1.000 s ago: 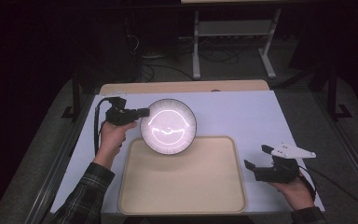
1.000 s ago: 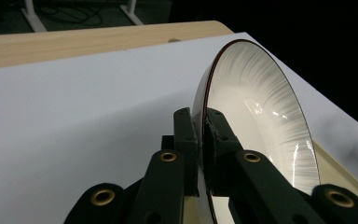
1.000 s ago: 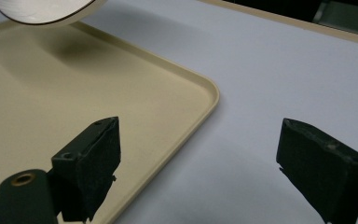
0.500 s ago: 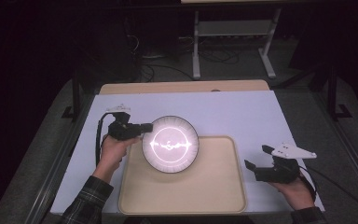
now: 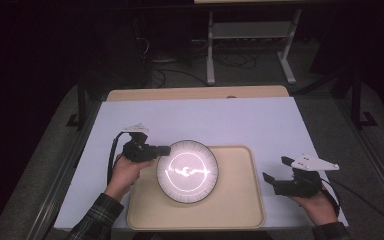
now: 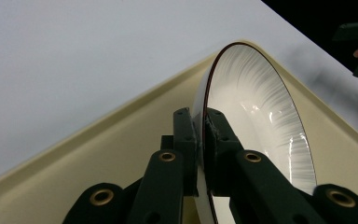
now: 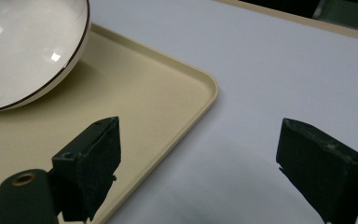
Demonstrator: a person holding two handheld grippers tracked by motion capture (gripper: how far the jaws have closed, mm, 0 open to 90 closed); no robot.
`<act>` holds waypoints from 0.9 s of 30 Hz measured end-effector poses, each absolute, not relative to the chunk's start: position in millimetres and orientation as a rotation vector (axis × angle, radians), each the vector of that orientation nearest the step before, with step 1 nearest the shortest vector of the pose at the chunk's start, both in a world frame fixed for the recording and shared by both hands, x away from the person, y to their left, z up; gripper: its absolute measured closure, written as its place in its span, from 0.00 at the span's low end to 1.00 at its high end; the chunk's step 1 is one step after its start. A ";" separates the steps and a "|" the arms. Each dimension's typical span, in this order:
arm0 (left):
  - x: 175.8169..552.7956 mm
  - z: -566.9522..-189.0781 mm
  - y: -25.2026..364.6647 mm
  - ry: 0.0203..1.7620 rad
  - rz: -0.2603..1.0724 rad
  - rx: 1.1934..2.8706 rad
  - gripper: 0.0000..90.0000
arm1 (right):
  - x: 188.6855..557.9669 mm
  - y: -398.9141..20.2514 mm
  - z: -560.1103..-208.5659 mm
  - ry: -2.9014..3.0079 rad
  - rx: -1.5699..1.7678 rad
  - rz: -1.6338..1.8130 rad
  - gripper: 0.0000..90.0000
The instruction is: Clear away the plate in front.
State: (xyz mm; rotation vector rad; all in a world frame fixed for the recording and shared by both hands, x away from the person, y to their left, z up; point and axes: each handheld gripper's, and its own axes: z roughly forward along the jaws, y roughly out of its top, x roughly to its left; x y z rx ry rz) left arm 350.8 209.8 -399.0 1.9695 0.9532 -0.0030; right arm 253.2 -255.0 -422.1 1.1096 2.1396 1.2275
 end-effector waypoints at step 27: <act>352.4 -417.3 204.1 0.951 0.017 2.076 0.96 | 251.6 -251.7 -424.6 2.166 1.090 1.205 0.14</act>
